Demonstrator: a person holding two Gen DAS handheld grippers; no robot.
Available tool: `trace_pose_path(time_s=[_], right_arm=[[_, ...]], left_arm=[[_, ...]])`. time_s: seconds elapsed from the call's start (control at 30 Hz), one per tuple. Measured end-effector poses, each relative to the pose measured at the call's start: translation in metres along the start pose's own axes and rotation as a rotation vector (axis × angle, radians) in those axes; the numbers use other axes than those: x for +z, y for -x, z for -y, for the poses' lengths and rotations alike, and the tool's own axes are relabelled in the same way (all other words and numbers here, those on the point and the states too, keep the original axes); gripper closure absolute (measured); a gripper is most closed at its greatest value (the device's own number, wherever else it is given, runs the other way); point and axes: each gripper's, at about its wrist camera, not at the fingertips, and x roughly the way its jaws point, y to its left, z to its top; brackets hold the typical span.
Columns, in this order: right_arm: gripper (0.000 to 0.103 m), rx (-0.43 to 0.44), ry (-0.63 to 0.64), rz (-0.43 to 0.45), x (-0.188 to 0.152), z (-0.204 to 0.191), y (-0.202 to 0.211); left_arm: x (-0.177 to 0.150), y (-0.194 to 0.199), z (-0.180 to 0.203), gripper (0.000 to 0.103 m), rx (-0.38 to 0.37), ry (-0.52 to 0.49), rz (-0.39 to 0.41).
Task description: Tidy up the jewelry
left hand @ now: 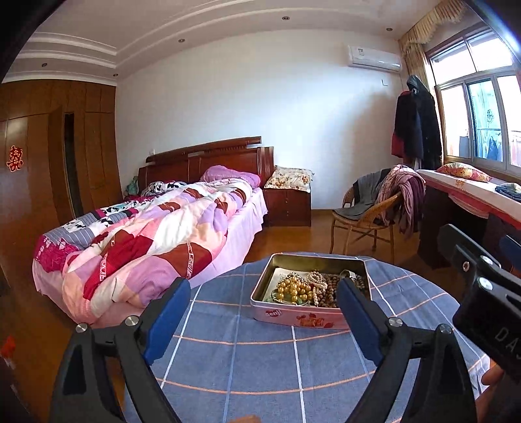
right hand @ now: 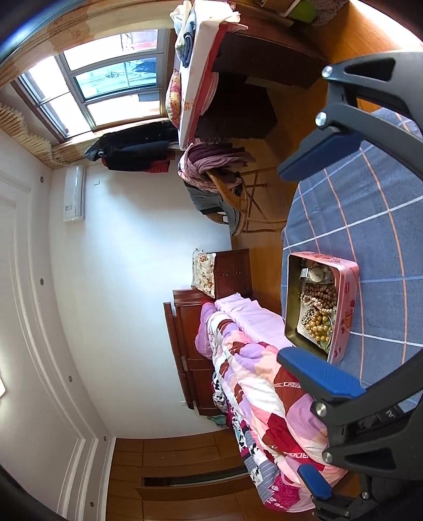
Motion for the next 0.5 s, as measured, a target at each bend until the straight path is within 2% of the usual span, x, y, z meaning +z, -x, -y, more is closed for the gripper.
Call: trace_pose_path(time_s=[0.5], right_arm=[[0.0,-0.016,-0.008,-0.014,-0.0031,0.0046,0.0033]], left_arm=[[-0.0013,0.0045,-0.002,0.009,0.009,0.022,0.015]])
